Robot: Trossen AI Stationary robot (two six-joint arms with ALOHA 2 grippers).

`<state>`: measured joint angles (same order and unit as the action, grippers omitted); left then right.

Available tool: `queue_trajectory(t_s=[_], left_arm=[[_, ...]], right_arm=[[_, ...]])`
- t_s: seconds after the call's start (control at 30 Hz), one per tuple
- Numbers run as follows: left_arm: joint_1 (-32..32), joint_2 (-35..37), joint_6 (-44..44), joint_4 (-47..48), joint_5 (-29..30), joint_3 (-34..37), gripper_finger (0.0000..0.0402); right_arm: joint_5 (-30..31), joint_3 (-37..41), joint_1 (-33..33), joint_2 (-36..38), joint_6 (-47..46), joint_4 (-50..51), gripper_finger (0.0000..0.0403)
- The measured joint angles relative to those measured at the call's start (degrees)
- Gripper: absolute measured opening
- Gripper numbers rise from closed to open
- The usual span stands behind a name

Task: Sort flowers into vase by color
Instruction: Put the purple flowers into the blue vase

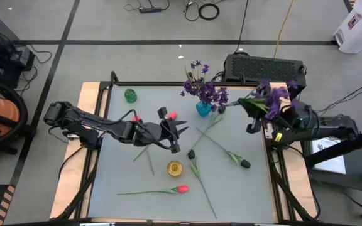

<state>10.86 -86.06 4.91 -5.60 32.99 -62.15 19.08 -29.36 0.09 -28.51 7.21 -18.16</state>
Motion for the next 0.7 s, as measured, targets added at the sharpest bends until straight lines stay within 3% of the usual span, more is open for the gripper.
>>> queue_trajectory(t_s=[0.37,0.7], left_arm=[[0.67,0.0,-0.07,2.09,1.84,0.0,0.01],[0.67,0.0,-0.07,1.83,1.84,0.0,0.01]], right_arm=[[18.04,0.0,-0.01,3.65,3.49,6.95,0.0],[23.96,-0.02,-1.78,2.51,2.81,10.9,0.0]])
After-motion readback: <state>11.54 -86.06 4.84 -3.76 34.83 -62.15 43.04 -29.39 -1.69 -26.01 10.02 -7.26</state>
